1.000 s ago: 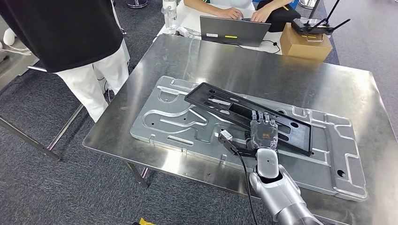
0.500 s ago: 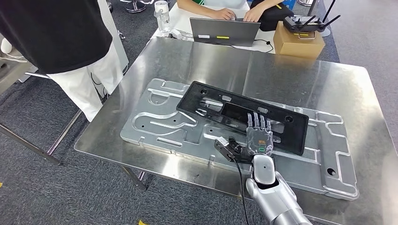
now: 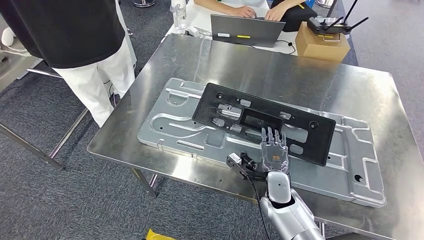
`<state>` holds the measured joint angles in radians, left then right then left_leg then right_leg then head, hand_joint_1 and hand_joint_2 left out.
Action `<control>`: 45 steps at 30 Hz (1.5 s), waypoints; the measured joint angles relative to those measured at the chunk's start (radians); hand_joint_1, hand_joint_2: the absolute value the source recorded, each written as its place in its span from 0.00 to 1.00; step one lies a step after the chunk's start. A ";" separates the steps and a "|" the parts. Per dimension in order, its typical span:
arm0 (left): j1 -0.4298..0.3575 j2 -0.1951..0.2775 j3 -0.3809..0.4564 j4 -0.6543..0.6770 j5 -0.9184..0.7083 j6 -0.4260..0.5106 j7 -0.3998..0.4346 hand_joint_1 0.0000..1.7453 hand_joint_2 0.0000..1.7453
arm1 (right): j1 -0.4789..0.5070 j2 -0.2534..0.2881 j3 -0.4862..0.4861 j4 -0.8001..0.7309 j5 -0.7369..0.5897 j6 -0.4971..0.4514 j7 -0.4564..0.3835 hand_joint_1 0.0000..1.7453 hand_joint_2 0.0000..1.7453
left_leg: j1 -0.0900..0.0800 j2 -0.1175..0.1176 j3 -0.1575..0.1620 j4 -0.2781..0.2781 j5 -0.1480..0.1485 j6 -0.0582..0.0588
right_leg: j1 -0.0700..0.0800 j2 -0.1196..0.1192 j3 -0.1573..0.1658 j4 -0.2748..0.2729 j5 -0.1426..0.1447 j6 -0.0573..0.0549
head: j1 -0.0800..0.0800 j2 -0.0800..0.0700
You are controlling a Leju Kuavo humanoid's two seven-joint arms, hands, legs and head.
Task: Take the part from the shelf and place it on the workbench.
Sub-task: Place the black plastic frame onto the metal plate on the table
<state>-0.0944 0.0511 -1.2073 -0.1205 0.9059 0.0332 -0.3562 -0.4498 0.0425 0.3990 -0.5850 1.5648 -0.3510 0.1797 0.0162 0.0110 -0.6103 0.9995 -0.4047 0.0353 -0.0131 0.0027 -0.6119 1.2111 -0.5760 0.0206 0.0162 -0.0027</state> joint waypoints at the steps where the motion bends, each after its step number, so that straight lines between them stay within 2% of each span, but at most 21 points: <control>1: 0.000 0.000 -0.002 0.000 0.001 0.000 0.000 0.00 0.00 | -0.001 0.002 0.000 0.000 0.001 0.000 0.000 0.00 0.00 | 0.000 -0.001 -0.004 0.003 0.003 -0.003 | 0.000 0.000 0.047 -0.077 0.025 -0.003 | 0.000 0.000; 3: 0.000 0.000 -0.006 0.000 0.002 0.000 0.000 0.00 0.00 | -0.003 0.005 0.000 -0.001 0.002 0.001 0.000 0.00 0.00 | -0.001 -0.003 -0.008 0.005 0.012 -0.013 | 0.005 0.000 0.110 -0.186 0.059 -0.009 | 0.000 0.000; 7: 0.000 -0.001 -0.014 0.000 0.003 0.000 0.000 0.00 0.00 | -0.001 0.013 0.001 -0.001 0.004 0.002 -0.003 0.00 0.00 | -0.002 -0.006 -0.019 0.003 0.027 -0.039 | 0.007 -0.001 0.103 -0.214 0.080 -0.029 | 0.000 0.000; 8: 0.001 -0.001 -0.014 0.000 0.003 0.001 0.001 0.00 0.00 | -0.001 0.016 0.001 -0.001 0.005 0.002 -0.004 0.00 0.00 | -0.002 -0.007 -0.029 0.017 0.008 -0.044 | 0.004 -0.003 0.095 -0.218 0.091 -0.038 | -0.001 0.000; 10: 0.001 -0.001 -0.015 0.000 0.004 0.001 0.002 0.00 0.00 | -0.001 0.022 0.002 -0.001 0.007 0.003 -0.006 0.00 0.00 | 0.001 -0.009 -0.063 0.108 -0.077 -0.050 | 0.002 -0.007 0.072 -0.223 0.114 -0.052 | -0.001 0.000; 12: 0.001 -0.002 -0.015 0.000 0.004 0.001 0.002 0.00 0.00 | 0.000 0.024 0.002 -0.001 0.009 0.003 -0.006 0.00 0.00 | 0.002 -0.009 -0.097 0.241 -0.159 -0.056 | 0.004 -0.010 0.046 -0.219 0.131 -0.055 | -0.001 0.000; 13: 0.001 -0.002 -0.015 0.000 0.004 0.001 0.002 0.00 0.00 | 0.000 0.024 0.002 -0.001 0.010 0.003 -0.006 0.00 0.00 | 0.003 -0.009 -0.098 0.280 -0.172 -0.058 | 0.005 -0.011 0.034 -0.215 0.137 -0.054 | -0.001 0.000; 15: 0.001 -0.002 -0.015 0.000 0.004 0.001 0.002 0.00 0.00 | 0.000 0.024 0.002 -0.001 0.010 0.003 -0.006 0.00 0.00 | 0.004 -0.008 -0.042 0.243 -0.144 -0.058 | 0.006 -0.012 0.011 -0.205 0.148 -0.050 | -0.001 0.000; 18: -0.001 -0.001 -0.015 0.000 0.004 0.003 0.002 0.00 0.00 | -0.002 0.025 0.001 -0.002 0.010 0.003 -0.005 0.00 0.00 | 0.001 -0.010 0.100 0.045 -0.107 -0.047 | 0.008 -0.011 -0.013 -0.188 0.160 -0.037 | -0.001 0.000; 20: -0.002 -0.001 -0.016 0.000 0.004 0.003 0.002 0.00 0.00 | 0.000 0.026 0.001 -0.002 0.010 0.003 -0.004 0.00 0.00 | -0.005 -0.011 0.120 0.003 -0.110 -0.036 | 0.009 -0.011 -0.019 -0.184 0.171 -0.025 | -0.001 0.000; 23: -0.003 -0.002 -0.016 0.000 0.004 0.002 0.003 0.00 0.00 | 0.005 0.026 0.002 -0.001 0.010 0.004 -0.004 0.00 0.00 | -0.002 -0.007 0.098 -0.004 -0.083 -0.011 | 0.008 -0.007 -0.033 -0.174 0.164 -0.007 | 0.000 0.000; 25: -0.005 -0.002 -0.016 0.000 0.004 0.002 0.003 0.00 0.00 | 0.007 0.026 0.002 0.000 0.010 0.004 -0.004 0.00 0.00 | 0.001 -0.002 0.076 -0.010 -0.058 0.005 | 0.005 -0.004 -0.063 -0.099 0.082 0.001 | 0.001 0.000; 27: -0.004 -0.002 -0.016 0.000 0.004 0.002 0.003 0.00 0.00 | 0.008 0.026 0.002 0.000 0.010 0.003 -0.005 0.00 0.00 | 0.000 -0.001 0.046 -0.009 -0.037 0.009 | 0.003 -0.004 -0.096 0.027 -0.008 0.008 | 0.001 0.000; 28: -0.004 -0.002 -0.016 0.000 0.004 0.002 0.003 0.00 0.00 | 0.009 0.026 0.002 0.000 0.010 0.003 -0.005 0.00 0.00 | -0.001 0.000 0.031 -0.007 -0.028 0.009 | 0.001 -0.004 -0.102 0.077 -0.028 0.011 | 0.001 0.000; 30: -0.004 -0.002 -0.016 0.000 0.004 0.002 0.003 0.00 0.00 | 0.011 0.026 0.002 0.000 0.010 0.002 -0.005 0.00 0.00 | -0.002 0.000 0.006 -0.003 -0.013 0.007 | 0.000 -0.004 -0.071 0.085 -0.009 0.012 | 0.001 0.000; 32: -0.004 -0.002 -0.016 0.000 0.004 0.002 0.003 0.00 0.00 | 0.012 0.026 0.002 0.000 0.010 -0.002 -0.005 0.00 0.00 | -0.002 -0.002 -0.012 0.000 -0.001 0.002 | 0.000 -0.004 0.023 -0.036 0.040 0.007 | 0.001 0.000; 35: -0.004 -0.002 -0.016 0.000 0.010 0.007 0.003 0.00 0.00 | 0.011 0.026 0.006 -0.009 0.010 -0.021 -0.005 0.00 0.00 | -0.005 -0.003 -0.025 0.003 0.017 -0.015 | 0.008 -0.003 0.132 -0.212 0.045 -0.009 | 0.000 0.000; 37: -0.003 -0.002 -0.017 0.000 0.018 0.014 0.003 0.00 0.00 | 0.016 0.025 0.011 -0.038 0.009 -0.035 -0.004 0.00 0.00 | -0.005 -0.003 -0.029 0.002 0.027 -0.028 | 0.008 -0.004 0.131 -0.226 0.050 -0.022 | 0.000 0.000; 39: -0.002 -0.001 -0.018 0.000 0.028 0.021 0.003 0.00 0.00 | 0.022 0.022 0.017 -0.103 0.009 -0.041 -0.005 0.00 0.00 | -0.004 -0.004 -0.047 0.032 0.001 -0.038 | 0.003 -0.005 0.123 -0.232 0.064 -0.040 | 0.000 0.000; 43: 0.000 -0.001 -0.023 0.000 0.043 0.028 0.003 0.00 0.00 | 0.031 0.008 0.038 -0.300 0.010 0.008 -0.006 0.00 0.00 | -0.001 -0.005 -0.137 0.269 -0.129 -0.052 | 0.002 -0.008 0.099 -0.228 0.081 -0.053 | -0.001 0.000; 45: 0.001 -0.001 -0.027 0.000 0.045 0.031 0.003 0.00 0.00 | 0.038 0.001 0.046 -0.370 0.010 0.024 -0.006 0.00 0.00 | 0.001 -0.005 -0.126 0.284 -0.115 -0.054 | 0.002 -0.008 0.091 -0.219 0.081 -0.051 | -0.001 0.000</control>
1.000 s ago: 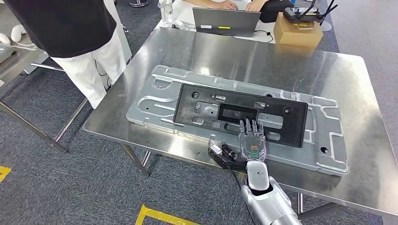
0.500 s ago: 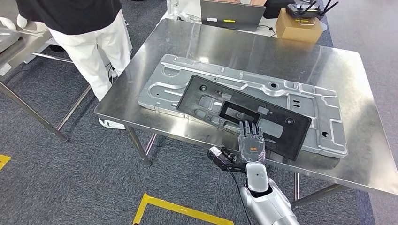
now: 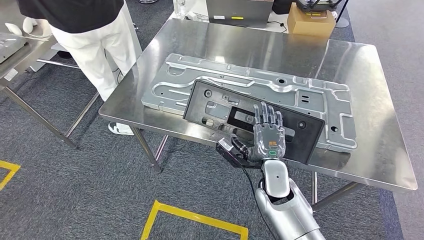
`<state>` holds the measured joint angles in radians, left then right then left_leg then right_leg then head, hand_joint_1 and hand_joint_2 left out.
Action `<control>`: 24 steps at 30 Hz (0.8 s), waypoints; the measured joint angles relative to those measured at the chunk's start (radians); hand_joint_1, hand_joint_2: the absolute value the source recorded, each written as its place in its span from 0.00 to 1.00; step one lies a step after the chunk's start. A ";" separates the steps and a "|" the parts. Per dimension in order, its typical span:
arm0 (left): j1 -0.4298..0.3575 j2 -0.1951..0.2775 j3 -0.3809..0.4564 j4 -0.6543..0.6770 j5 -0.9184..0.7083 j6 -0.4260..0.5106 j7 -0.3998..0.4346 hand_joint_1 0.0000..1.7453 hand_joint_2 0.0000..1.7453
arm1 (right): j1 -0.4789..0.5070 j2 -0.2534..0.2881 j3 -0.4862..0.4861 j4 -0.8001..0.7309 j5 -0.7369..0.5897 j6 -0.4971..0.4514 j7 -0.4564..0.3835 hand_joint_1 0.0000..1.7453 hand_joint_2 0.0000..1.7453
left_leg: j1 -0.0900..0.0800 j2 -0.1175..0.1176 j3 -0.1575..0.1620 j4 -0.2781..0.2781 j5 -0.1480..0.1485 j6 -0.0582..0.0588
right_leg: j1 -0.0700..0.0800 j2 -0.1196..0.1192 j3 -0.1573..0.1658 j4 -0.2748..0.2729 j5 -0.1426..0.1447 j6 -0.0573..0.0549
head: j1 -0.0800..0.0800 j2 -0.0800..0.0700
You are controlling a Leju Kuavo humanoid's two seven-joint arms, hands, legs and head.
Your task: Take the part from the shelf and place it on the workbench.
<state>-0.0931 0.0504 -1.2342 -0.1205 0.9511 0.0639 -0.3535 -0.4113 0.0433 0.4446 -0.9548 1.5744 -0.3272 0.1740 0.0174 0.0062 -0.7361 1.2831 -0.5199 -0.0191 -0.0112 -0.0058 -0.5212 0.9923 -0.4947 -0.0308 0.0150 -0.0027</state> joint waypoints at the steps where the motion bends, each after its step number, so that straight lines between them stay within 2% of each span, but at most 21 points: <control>1: 0.000 0.000 -0.002 0.000 0.000 0.001 0.000 0.00 0.00 | 0.004 -0.003 0.002 -0.026 0.000 0.002 0.000 0.00 0.00 | 0.001 0.000 0.033 -0.051 0.030 0.001 | 0.000 0.000 -0.002 0.005 -0.002 0.002 | 0.000 0.000; 3: 0.000 0.001 -0.006 0.000 0.001 0.001 0.000 0.00 0.00 | 0.010 -0.007 0.005 -0.068 0.000 0.003 0.000 0.00 0.00 | 0.001 -0.001 0.110 -0.183 0.074 0.006 | 0.000 0.001 -0.007 0.015 -0.007 0.010 | 0.000 0.000; 4: 0.000 0.002 -0.007 0.000 0.001 0.002 0.000 0.00 0.00 | 0.012 -0.009 0.006 -0.084 0.000 0.002 0.000 0.00 0.00 | -0.001 -0.001 0.133 -0.225 0.081 0.011 | 0.002 0.002 -0.011 0.019 -0.008 0.014 | 0.000 0.000; 5: 0.000 0.002 -0.008 0.000 0.002 0.002 0.000 0.00 0.00 | 0.014 -0.011 0.008 -0.099 0.000 -0.002 0.000 0.00 0.00 | -0.004 -0.002 0.144 -0.246 0.078 0.015 | 0.003 0.002 -0.014 0.022 -0.008 0.018 | 0.000 0.000; 7: -0.001 0.002 -0.010 0.000 0.009 0.003 0.001 0.00 0.00 | 0.017 -0.021 0.012 -0.136 -0.001 -0.014 0.001 0.00 0.00 | -0.005 -0.002 0.143 -0.257 0.074 0.026 | 0.005 0.002 -0.020 0.024 -0.007 0.028 | 0.000 0.000; 9: -0.001 0.002 -0.012 0.000 0.017 0.004 0.003 0.00 0.00 | 0.016 -0.036 0.014 -0.186 -0.001 -0.019 0.002 0.00 0.00 | -0.001 -0.001 0.143 -0.267 0.076 0.040 | 0.004 0.003 -0.032 0.047 -0.027 0.037 | 0.001 0.000; 10: -0.001 0.002 -0.013 0.000 0.019 0.005 0.003 0.00 0.00 | 0.015 -0.045 0.014 -0.210 -0.001 -0.018 0.001 0.00 0.00 | 0.002 -0.001 0.143 -0.271 0.079 0.047 | 0.004 0.004 -0.048 0.084 -0.051 0.041 | 0.001 0.000; 12: 0.000 0.003 -0.013 0.000 0.022 0.005 0.003 0.00 0.00 | 0.018 -0.061 0.014 -0.247 -0.001 -0.014 0.001 0.00 0.00 | 0.001 0.000 0.141 -0.273 0.081 0.055 | 0.001 0.005 -0.108 0.212 -0.116 0.046 | 0.001 0.000; 13: 0.000 0.003 -0.013 0.000 0.024 0.005 0.003 0.00 0.00 | 0.021 -0.068 0.014 -0.261 -0.001 -0.014 0.001 0.00 0.00 | 0.000 0.000 0.140 -0.271 0.081 0.056 | 0.000 0.005 -0.138 0.272 -0.137 0.048 | 0.001 0.000; 14: 0.001 0.003 -0.014 0.000 0.025 0.005 0.004 0.00 0.00 | 0.025 -0.074 0.014 -0.273 -0.001 -0.014 0.001 0.00 0.00 | -0.001 0.000 0.138 -0.270 0.082 0.057 | 0.000 0.005 -0.157 0.307 -0.141 0.049 | 0.001 0.000; 15: 0.001 0.003 -0.014 0.000 0.028 0.005 0.004 0.00 0.00 | 0.028 -0.079 0.014 -0.284 -0.001 -0.014 0.001 0.00 0.00 | -0.002 0.000 0.138 -0.268 0.082 0.057 | -0.001 0.005 -0.156 0.302 -0.123 0.049 | 0.001 0.000; 16: 0.001 0.003 -0.014 0.000 0.029 0.005 0.004 0.00 0.00 | 0.029 -0.084 0.014 -0.295 -0.001 -0.014 0.001 0.00 0.00 | -0.002 -0.001 0.138 -0.266 0.082 0.056 | -0.001 0.005 -0.137 0.258 -0.089 0.047 | 0.001 0.000; 18: 0.000 0.003 -0.014 0.000 0.033 0.006 0.005 0.00 0.00 | 0.029 -0.092 0.014 -0.316 -0.001 -0.016 0.004 0.00 0.00 | -0.004 -0.002 0.137 -0.263 0.082 0.054 | 0.002 0.005 -0.071 0.116 -0.019 0.039 | 0.001 0.000; 19: -0.001 0.003 -0.014 0.000 0.035 0.006 0.005 0.00 0.00 | 0.029 -0.095 0.014 -0.326 -0.001 -0.017 0.004 0.00 0.00 | -0.006 -0.002 0.136 -0.262 0.083 0.051 | 0.004 0.005 -0.047 0.063 0.000 0.035 | 0.001 0.000; 20: -0.001 0.003 -0.014 0.000 0.038 0.007 0.005 0.00 0.00 | 0.031 -0.096 0.014 -0.335 -0.001 -0.018 0.005 0.00 0.00 | -0.007 -0.003 0.133 -0.262 0.085 0.047 | 0.007 0.005 -0.037 0.036 0.006 0.032 | 0.001 0.000; 22: 0.000 0.002 -0.014 0.000 0.043 0.005 0.005 0.00 0.00 | 0.040 -0.096 0.016 -0.350 0.000 -0.020 0.000 0.00 0.00 | -0.008 -0.003 0.131 -0.264 0.092 0.034 | 0.009 0.006 -0.039 0.029 0.010 0.027 | 0.001 0.000; 24: 0.000 0.001 -0.014 0.000 0.052 0.001 0.002 0.00 0.00 | 0.053 -0.093 0.025 -0.364 0.000 -0.021 -0.004 0.00 0.00 | -0.007 -0.004 0.125 -0.252 0.076 0.022 | 0.004 0.003 -0.040 0.021 0.024 0.017 | 0.000 0.000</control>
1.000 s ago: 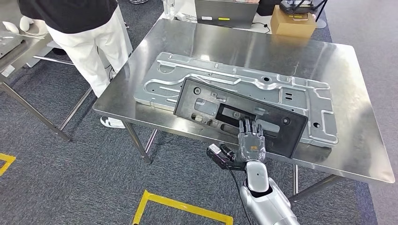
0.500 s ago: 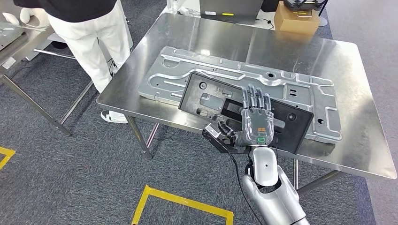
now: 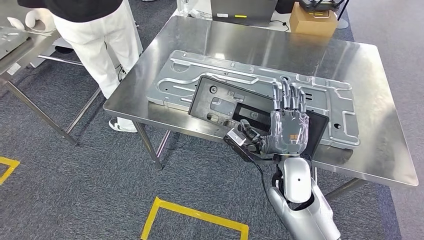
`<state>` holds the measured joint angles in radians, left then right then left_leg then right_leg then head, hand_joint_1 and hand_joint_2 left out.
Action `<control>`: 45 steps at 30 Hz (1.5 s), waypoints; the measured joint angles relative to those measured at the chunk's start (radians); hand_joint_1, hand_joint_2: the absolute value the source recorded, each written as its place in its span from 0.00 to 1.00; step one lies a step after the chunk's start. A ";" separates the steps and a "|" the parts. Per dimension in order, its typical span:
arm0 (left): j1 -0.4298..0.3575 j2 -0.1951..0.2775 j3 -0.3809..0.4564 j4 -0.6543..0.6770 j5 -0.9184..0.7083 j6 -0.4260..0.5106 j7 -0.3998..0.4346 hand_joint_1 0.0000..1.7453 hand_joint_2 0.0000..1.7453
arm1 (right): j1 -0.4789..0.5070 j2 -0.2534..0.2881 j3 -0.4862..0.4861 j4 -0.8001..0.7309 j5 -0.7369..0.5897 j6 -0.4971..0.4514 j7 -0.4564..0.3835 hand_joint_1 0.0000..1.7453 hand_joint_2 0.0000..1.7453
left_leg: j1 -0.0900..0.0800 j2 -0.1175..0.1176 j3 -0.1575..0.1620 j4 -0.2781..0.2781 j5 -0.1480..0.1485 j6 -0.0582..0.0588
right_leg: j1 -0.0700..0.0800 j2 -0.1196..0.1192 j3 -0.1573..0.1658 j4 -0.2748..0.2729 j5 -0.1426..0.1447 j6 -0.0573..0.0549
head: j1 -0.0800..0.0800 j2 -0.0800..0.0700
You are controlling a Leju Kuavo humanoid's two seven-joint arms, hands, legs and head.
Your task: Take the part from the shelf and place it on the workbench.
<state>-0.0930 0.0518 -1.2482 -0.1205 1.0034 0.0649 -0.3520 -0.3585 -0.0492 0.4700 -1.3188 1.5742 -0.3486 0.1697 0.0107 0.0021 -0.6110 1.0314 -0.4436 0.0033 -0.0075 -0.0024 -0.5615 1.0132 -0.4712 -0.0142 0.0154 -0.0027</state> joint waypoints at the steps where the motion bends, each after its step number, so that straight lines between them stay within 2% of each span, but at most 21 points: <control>1: 0.000 0.000 0.000 0.000 0.005 -0.003 -0.003 0.00 0.00 | 0.008 0.003 0.007 -0.006 0.000 -0.003 -0.002 0.00 0.00 | 0.000 0.000 -0.010 0.028 -0.025 -0.005 | -0.003 -0.002 -0.002 -0.005 0.008 -0.006 | -0.001 0.000; 4: 0.001 -0.001 0.000 0.000 0.021 -0.008 -0.009 0.00 0.00 | 0.056 0.014 0.025 -0.016 -0.012 -0.026 -0.006 0.00 0.00 | 0.003 0.000 -0.068 0.202 -0.137 -0.013 | -0.004 -0.008 -0.018 -0.004 0.019 -0.015 | -0.002 0.000; 6: 0.003 -0.002 0.000 0.000 0.032 -0.009 -0.010 0.00 0.00 | 0.111 0.022 0.031 -0.019 -0.033 -0.055 -0.012 0.00 0.00 | 0.004 0.000 -0.072 0.254 -0.156 -0.017 | -0.004 -0.012 -0.033 0.004 0.023 -0.013 | -0.002 0.000; 10: 0.006 -0.003 0.001 0.000 0.063 -0.006 -0.012 0.00 0.00 | 0.250 0.046 0.031 -0.032 -0.114 -0.149 -0.041 0.00 0.00 | 0.006 -0.004 0.076 0.029 -0.082 -0.011 | -0.002 -0.013 -0.059 0.028 0.030 -0.003 | -0.001 0.000; 14: 0.011 -0.004 0.004 0.000 0.092 0.000 -0.015 0.00 0.00 | 0.385 0.066 0.004 -0.023 -0.245 -0.256 -0.078 0.00 0.00 | 0.000 -0.006 0.086 -0.013 -0.062 0.016 | -0.001 -0.011 -0.065 0.029 0.045 0.023 | -0.001 0.000; 16: 0.014 -0.004 0.004 0.000 0.108 0.003 -0.017 0.00 0.00 | 0.444 0.073 -0.029 0.001 -0.332 -0.300 -0.107 0.00 0.00 | 0.004 -0.001 0.075 -0.020 -0.042 0.035 | -0.004 -0.007 -0.077 0.055 0.007 0.035 | -0.001 0.000; 19: 0.017 -0.007 0.005 0.000 0.133 0.008 -0.022 0.00 0.00 | 0.514 0.091 -0.115 0.073 -0.491 -0.336 -0.221 0.00 0.00 | 0.003 0.002 0.037 -0.022 -0.012 0.049 | -0.006 -0.002 -0.121 0.213 -0.135 0.044 | 0.000 0.000; 20: 0.019 -0.008 0.005 0.000 0.141 0.009 -0.023 0.00 0.00 | 0.531 0.101 -0.156 0.110 -0.540 -0.340 -0.276 0.00 0.00 | 0.001 0.003 0.022 -0.020 -0.002 0.049 | -0.006 -0.002 -0.128 0.264 -0.160 0.045 | 0.000 0.000; 22: 0.021 -0.011 0.005 0.000 0.153 0.013 -0.024 0.00 0.00 | 0.553 0.129 -0.260 0.196 -0.595 -0.342 -0.388 0.00 0.00 | -0.002 0.004 -0.007 -0.015 0.016 0.048 | -0.005 -0.001 -0.096 0.279 -0.141 0.043 | 0.000 0.000; 24: 0.021 -0.014 0.005 0.000 0.162 0.017 -0.025 0.00 0.00 | 0.559 0.157 -0.371 0.279 -0.604 -0.343 -0.465 0.00 0.00 | -0.004 0.005 -0.029 -0.011 0.032 0.044 | -0.002 -0.002 0.005 0.165 -0.092 0.031 | 0.000 0.000; 26: 0.021 -0.017 0.005 0.000 0.170 0.019 -0.027 0.00 0.00 | 0.541 0.178 -0.480 0.375 -0.608 -0.344 -0.516 0.00 0.00 | -0.007 0.006 -0.040 -0.010 0.050 0.036 | 0.005 -0.003 0.105 0.021 -0.090 0.019 | -0.001 0.000; 27: 0.021 -0.018 0.005 0.000 0.175 0.019 -0.028 0.00 0.00 | 0.528 0.187 -0.540 0.434 -0.610 -0.344 -0.541 0.00 0.00 | -0.007 0.007 -0.041 -0.012 0.059 0.030 | 0.009 -0.004 0.129 -0.021 -0.098 0.015 | -0.001 0.000; 29: 0.022 -0.020 0.005 0.000 0.184 0.019 -0.029 0.00 0.00 | 0.500 0.200 -0.671 0.570 -0.621 -0.334 -0.571 0.00 0.00 | -0.007 0.009 -0.043 -0.021 0.079 0.018 | 0.009 -0.006 0.127 -0.041 -0.087 0.008 | 0.000 0.000; 30: 0.023 -0.020 0.005 0.000 0.188 0.020 -0.029 0.00 0.00 | 0.486 0.204 -0.734 0.637 -0.629 -0.322 -0.572 0.00 0.00 | -0.006 0.008 -0.048 -0.020 0.074 0.013 | 0.007 -0.008 0.118 -0.045 -0.074 0.001 | 0.000 0.000; 32: 0.026 -0.021 0.005 0.001 0.194 0.021 -0.029 0.00 0.00 | 0.464 0.208 -0.843 0.756 -0.650 -0.286 -0.552 0.00 0.00 | -0.004 0.005 -0.067 0.026 0.005 0.004 | 0.001 -0.015 0.091 -0.052 -0.045 -0.013 | -0.001 0.000; 34: 0.028 -0.021 0.005 0.001 0.197 0.021 -0.029 0.00 0.00 | 0.449 0.209 -0.924 0.846 -0.668 -0.228 -0.513 0.00 0.00 | 0.000 0.004 -0.091 0.142 -0.103 -0.005 | 0.002 -0.020 0.059 -0.050 -0.024 -0.019 | -0.002 0.000; 36: 0.028 -0.021 0.004 0.001 0.198 0.022 -0.029 0.00 0.00 | 0.435 0.210 -0.987 0.920 -0.679 -0.161 -0.447 0.00 0.00 | 0.003 0.004 -0.099 0.255 -0.123 -0.013 | 0.002 -0.029 0.026 -0.043 -0.006 -0.017 | -0.002 0.000; 38: 0.028 -0.021 0.003 0.001 0.199 0.022 -0.029 0.00 0.00 | 0.424 0.212 -1.037 0.976 -0.685 -0.102 -0.361 0.00 0.00 | 0.003 0.007 -0.061 0.268 -0.059 -0.016 | 0.002 -0.044 -0.006 -0.030 0.008 -0.012 | -0.002 0.000; 39: 0.027 -0.020 0.002 0.001 0.199 0.022 -0.029 0.00 0.00 | 0.419 0.213 -1.057 0.997 -0.690 -0.073 -0.314 0.00 0.00 | 0.004 0.016 -0.016 0.221 -0.036 -0.014 | 0.002 -0.052 -0.018 -0.022 0.013 -0.009 | -0.002 0.000; 42: 0.018 -0.019 0.000 0.001 0.200 0.022 -0.030 0.00 0.00 | 0.406 0.219 -1.109 1.044 -0.705 -0.013 -0.222 0.00 0.00 | -0.005 0.054 0.143 -0.003 -0.088 0.000 | 0.005 -0.076 -0.040 0.006 0.020 0.005 | -0.002 0.000; 45: 0.017 -0.020 0.000 0.001 0.202 0.022 -0.031 0.00 0.00 | 0.391 0.224 -1.140 1.072 -0.708 0.004 -0.192 0.00 0.00 | -0.008 0.041 0.161 -0.056 -0.109 0.025 | 0.002 -0.090 -0.046 0.017 0.026 0.025 | -0.001 0.000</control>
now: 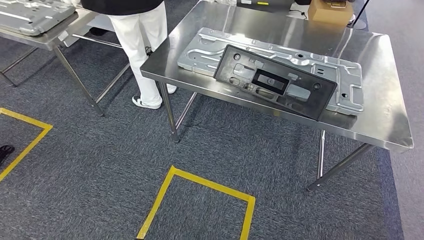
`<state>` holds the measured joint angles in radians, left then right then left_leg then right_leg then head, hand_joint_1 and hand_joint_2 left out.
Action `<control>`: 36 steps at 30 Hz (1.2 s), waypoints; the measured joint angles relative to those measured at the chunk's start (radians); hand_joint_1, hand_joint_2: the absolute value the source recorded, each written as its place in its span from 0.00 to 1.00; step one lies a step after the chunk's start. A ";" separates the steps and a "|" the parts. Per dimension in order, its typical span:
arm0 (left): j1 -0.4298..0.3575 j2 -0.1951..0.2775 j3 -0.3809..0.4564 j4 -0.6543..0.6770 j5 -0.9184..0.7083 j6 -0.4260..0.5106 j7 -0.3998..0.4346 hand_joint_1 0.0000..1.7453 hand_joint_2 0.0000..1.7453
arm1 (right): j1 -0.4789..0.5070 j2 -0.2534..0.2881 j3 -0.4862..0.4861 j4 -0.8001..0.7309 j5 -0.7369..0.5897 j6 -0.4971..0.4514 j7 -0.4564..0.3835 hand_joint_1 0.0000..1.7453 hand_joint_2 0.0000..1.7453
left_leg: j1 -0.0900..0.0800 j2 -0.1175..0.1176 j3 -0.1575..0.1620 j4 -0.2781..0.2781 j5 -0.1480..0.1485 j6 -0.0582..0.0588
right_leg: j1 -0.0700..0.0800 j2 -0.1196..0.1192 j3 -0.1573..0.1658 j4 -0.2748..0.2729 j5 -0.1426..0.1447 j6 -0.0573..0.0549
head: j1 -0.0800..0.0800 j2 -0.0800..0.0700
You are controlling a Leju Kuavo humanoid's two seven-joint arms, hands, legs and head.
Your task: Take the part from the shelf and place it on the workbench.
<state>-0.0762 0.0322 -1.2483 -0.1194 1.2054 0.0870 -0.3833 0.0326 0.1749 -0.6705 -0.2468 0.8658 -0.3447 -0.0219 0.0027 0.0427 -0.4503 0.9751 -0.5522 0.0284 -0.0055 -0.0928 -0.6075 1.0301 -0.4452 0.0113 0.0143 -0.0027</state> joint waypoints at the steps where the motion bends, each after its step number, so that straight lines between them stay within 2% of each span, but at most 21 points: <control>1: 0.002 0.000 0.000 0.000 0.001 0.000 0.000 0.00 0.00 | -0.004 0.001 -0.008 0.007 0.000 0.013 0.022 0.00 0.00 | 0.001 -0.006 -0.004 -0.002 0.007 0.009 | -0.002 0.015 -0.006 0.015 -0.014 0.007 | 0.000 0.000; 3: 0.004 0.000 -0.001 0.000 0.004 0.000 0.001 0.00 0.00 | -0.008 0.003 -0.022 0.019 -0.001 0.049 0.084 0.00 0.00 | 0.002 -0.016 -0.016 -0.004 0.023 0.022 | -0.007 0.062 -0.039 0.102 -0.082 0.018 | 0.000 0.000; 5: 0.003 0.000 -0.001 0.001 0.006 0.000 0.002 0.00 0.00 | -0.009 0.007 -0.036 0.029 -0.003 0.081 0.135 0.00 0.00 | -0.001 -0.034 -0.031 -0.001 0.034 0.027 | -0.008 0.083 -0.083 0.228 -0.154 0.021 | 0.000 0.000; 6: 0.003 0.000 -0.002 0.000 0.007 0.000 0.002 0.00 0.00 | -0.009 0.010 -0.042 0.033 -0.005 0.093 0.150 0.00 0.00 | -0.002 -0.044 -0.037 0.001 0.038 0.027 | -0.008 0.085 -0.094 0.267 -0.168 0.020 | 0.000 0.000; 8: 0.005 0.000 -0.002 0.000 0.007 0.000 0.002 0.00 0.00 | -0.010 0.014 -0.049 0.037 -0.006 0.104 0.159 0.00 0.00 | -0.003 -0.057 -0.043 0.004 0.042 0.025 | -0.007 0.087 -0.096 0.289 -0.169 0.019 | 0.000 0.000; 10: 0.005 0.000 -0.003 0.000 0.007 0.000 0.002 0.00 0.00 | -0.010 0.015 -0.050 0.038 -0.006 0.106 0.160 0.00 0.00 | -0.003 -0.060 -0.044 0.005 0.042 0.025 | -0.007 0.087 -0.090 0.282 -0.163 0.018 | 0.000 0.000; 11: 0.005 0.000 -0.003 0.000 0.008 0.000 0.002 0.00 0.00 | -0.010 0.017 -0.050 0.039 -0.004 0.112 0.161 0.00 0.00 | -0.003 -0.067 -0.045 0.008 0.043 0.024 | -0.007 0.091 -0.061 0.234 -0.138 0.015 | 0.000 0.000; 14: 0.000 -0.004 -0.007 0.001 0.011 0.000 0.002 0.00 0.00 | -0.015 0.030 -0.053 0.043 0.007 0.136 0.147 0.00 0.00 | 0.002 -0.111 -0.062 0.018 0.051 0.006 | -0.002 0.151 0.061 0.008 -0.057 -0.012 | -0.001 0.000; 15: -0.001 -0.005 -0.008 0.000 0.012 0.000 0.002 0.00 0.00 | -0.018 0.033 -0.053 0.044 0.009 0.139 0.142 0.00 0.00 | 0.005 -0.125 -0.069 0.017 0.055 -0.002 | -0.001 0.161 0.075 -0.023 -0.053 -0.019 | -0.002 0.000; 16: 0.001 -0.006 -0.009 0.000 0.012 0.000 0.002 0.00 0.00 | -0.020 0.036 -0.054 0.044 0.010 0.141 0.141 0.00 0.00 | 0.006 -0.126 -0.073 0.019 0.055 -0.008 | -0.003 0.149 0.078 -0.031 -0.050 -0.021 | -0.002 0.000; 18: 0.001 -0.006 -0.013 0.001 0.012 0.000 0.002 0.00 0.00 | -0.022 0.040 -0.055 0.045 0.011 0.143 0.140 0.00 0.00 | 0.005 -0.098 -0.093 0.058 0.026 -0.018 | -0.008 0.123 0.087 -0.050 -0.043 -0.030 | -0.002 0.000; 20: -0.001 -0.006 -0.017 0.001 0.012 0.000 0.002 0.00 0.00 | -0.021 0.042 -0.056 0.045 0.011 0.144 0.140 0.00 0.00 | 0.006 -0.062 -0.149 0.170 -0.038 -0.027 | -0.009 0.095 0.088 -0.057 -0.040 -0.036 | -0.003 0.000; 21: -0.001 -0.005 -0.018 0.001 0.012 0.000 0.002 0.00 0.00 | -0.021 0.043 -0.056 0.045 0.011 0.144 0.140 0.00 0.00 | 0.008 -0.055 -0.183 0.237 -0.067 -0.033 | -0.008 0.082 0.086 -0.056 -0.040 -0.036 | -0.003 0.000; 22: 0.000 -0.005 -0.019 0.001 0.012 0.000 0.002 0.00 0.00 | -0.022 0.043 -0.056 0.045 0.011 0.144 0.140 0.00 0.00 | 0.011 -0.052 -0.206 0.283 -0.079 -0.037 | -0.008 0.069 0.083 -0.053 -0.041 -0.036 | -0.003 0.000; 23: 0.001 -0.005 -0.020 0.001 0.012 0.000 0.002 0.00 0.00 | -0.023 0.043 -0.057 0.045 0.011 0.144 0.140 0.00 0.00 | 0.013 -0.049 -0.210 0.293 -0.071 -0.041 | -0.008 0.058 0.082 -0.050 -0.043 -0.035 | -0.003 0.000; 24: 0.003 -0.004 -0.021 0.001 0.012 0.000 0.002 0.00 0.00 | -0.023 0.044 -0.057 0.045 0.011 0.144 0.140 0.00 0.00 | 0.015 -0.044 -0.194 0.263 -0.045 -0.043 | -0.009 0.046 0.081 -0.046 -0.045 -0.032 | -0.003 0.000; 27: 0.001 -0.002 -0.022 0.001 0.012 0.000 0.002 0.00 0.00 | -0.025 0.047 -0.058 0.045 0.013 0.147 0.133 0.00 0.00 | 0.015 -0.004 -0.094 0.072 0.037 -0.038 | -0.008 0.019 0.080 -0.030 -0.056 -0.018 | -0.003 0.000; 29: 0.001 -0.002 -0.023 0.001 0.012 0.000 0.001 0.00 0.00 | -0.027 0.048 -0.059 0.045 0.014 0.149 0.124 0.00 0.00 | 0.009 0.004 -0.078 0.031 0.043 -0.025 | -0.004 0.006 0.081 -0.024 -0.060 -0.007 | -0.002 0.000; 31: 0.004 -0.002 -0.024 0.001 0.012 0.000 0.001 0.00 0.00 | -0.031 0.048 -0.059 0.045 0.015 0.151 0.117 0.00 0.00 | 0.008 -0.013 -0.080 0.028 0.050 -0.012 | -0.004 -0.002 0.083 -0.024 -0.061 0.004 | -0.002 0.000; 33: 0.006 -0.001 -0.024 0.002 0.013 0.000 0.002 0.00 0.00 | -0.032 0.048 -0.059 0.045 0.018 0.159 0.114 0.00 0.00 | 0.011 -0.027 -0.081 0.023 0.059 0.003 | -0.008 0.025 0.073 0.007 -0.090 0.013 | -0.002 0.000; 36: 0.004 0.000 -0.024 0.003 0.013 0.000 0.002 0.00 0.00 | -0.032 0.047 -0.059 0.046 0.023 0.179 0.126 0.00 0.00 | 0.010 -0.050 -0.090 0.022 0.068 0.016 | -0.010 0.081 -0.006 0.187 -0.196 0.019 | -0.002 0.000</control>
<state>-0.0725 0.0323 -1.2723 -0.1164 1.2187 0.0870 -0.3816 0.0008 0.2217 -0.7294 -0.2011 0.8890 -0.1658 0.1045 0.0124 -0.0075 -0.5400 0.9968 -0.4844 0.0446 -0.0153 -0.0121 -0.6131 1.2170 -0.6409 0.0304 0.0126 -0.0027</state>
